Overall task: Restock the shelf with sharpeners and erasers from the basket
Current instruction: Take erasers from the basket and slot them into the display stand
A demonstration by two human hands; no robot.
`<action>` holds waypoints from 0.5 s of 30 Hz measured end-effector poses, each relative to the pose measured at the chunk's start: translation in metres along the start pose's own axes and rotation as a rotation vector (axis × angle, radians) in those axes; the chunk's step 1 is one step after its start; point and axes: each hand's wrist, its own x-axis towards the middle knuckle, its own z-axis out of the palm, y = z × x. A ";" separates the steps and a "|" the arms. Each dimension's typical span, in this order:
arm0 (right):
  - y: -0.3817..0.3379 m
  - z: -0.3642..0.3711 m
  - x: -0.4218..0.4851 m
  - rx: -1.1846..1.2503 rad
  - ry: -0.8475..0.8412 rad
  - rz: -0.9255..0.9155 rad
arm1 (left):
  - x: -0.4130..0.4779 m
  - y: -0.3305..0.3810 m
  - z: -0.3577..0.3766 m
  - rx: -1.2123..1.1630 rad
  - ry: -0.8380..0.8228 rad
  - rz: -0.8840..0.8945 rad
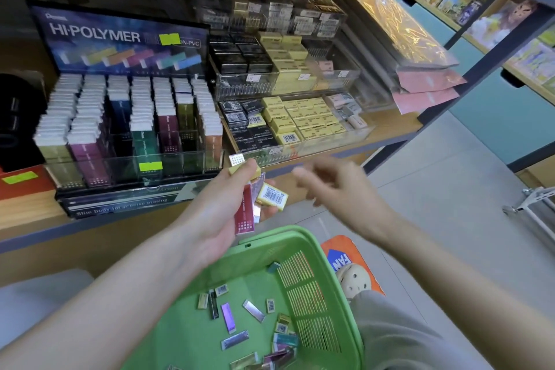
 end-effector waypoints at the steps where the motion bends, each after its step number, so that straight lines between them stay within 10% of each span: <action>1: -0.005 0.006 -0.010 0.032 -0.045 0.010 | 0.000 -0.002 0.001 0.008 -0.005 -0.003; 10: -0.011 0.011 -0.018 0.322 -0.085 0.132 | -0.009 -0.007 0.004 0.202 -0.015 0.085; 15: -0.004 -0.018 0.018 0.240 0.212 0.048 | -0.012 0.003 -0.004 0.230 -0.022 0.090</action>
